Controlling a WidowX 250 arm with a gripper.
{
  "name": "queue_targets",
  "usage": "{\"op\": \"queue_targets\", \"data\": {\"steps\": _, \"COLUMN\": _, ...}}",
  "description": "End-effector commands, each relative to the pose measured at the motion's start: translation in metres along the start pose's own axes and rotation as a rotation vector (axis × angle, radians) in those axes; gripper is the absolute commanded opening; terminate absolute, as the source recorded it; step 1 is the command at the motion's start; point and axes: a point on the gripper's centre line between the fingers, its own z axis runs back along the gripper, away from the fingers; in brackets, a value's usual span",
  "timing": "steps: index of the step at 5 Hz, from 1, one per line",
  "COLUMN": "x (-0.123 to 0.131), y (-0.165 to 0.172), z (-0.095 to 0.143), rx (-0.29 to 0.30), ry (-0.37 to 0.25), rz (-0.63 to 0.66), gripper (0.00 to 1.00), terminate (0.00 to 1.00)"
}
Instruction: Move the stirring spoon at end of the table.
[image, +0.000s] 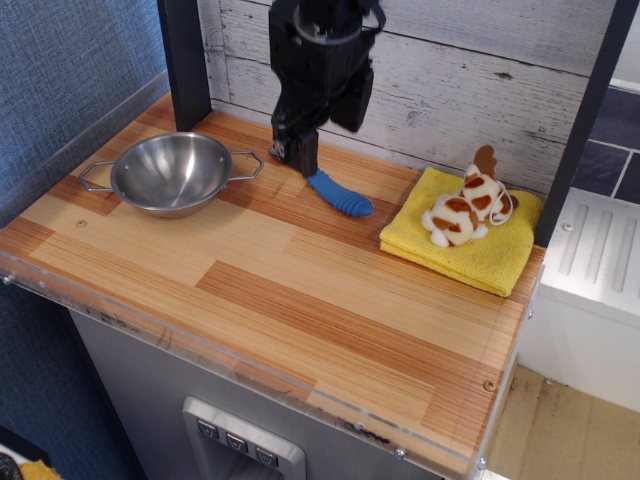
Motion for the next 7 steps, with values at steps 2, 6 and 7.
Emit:
{"op": "queue_targets", "data": {"steps": 2, "x": -0.003, "y": -0.015, "z": -0.045, "rx": 0.037, "ry": 0.035, "rz": -0.01, "gripper": 1.0, "terminate": 0.0}}
{"op": "queue_targets", "data": {"steps": 6, "x": -0.031, "y": -0.015, "z": -0.075, "rx": 0.064, "ry": 0.067, "rz": -0.067, "gripper": 0.0, "terminate": 0.0}}
{"op": "queue_targets", "data": {"steps": 7, "x": -0.031, "y": -0.014, "z": -0.074, "rx": 0.068, "ry": 0.068, "rz": -0.044, "gripper": 0.0, "terminate": 0.0}}
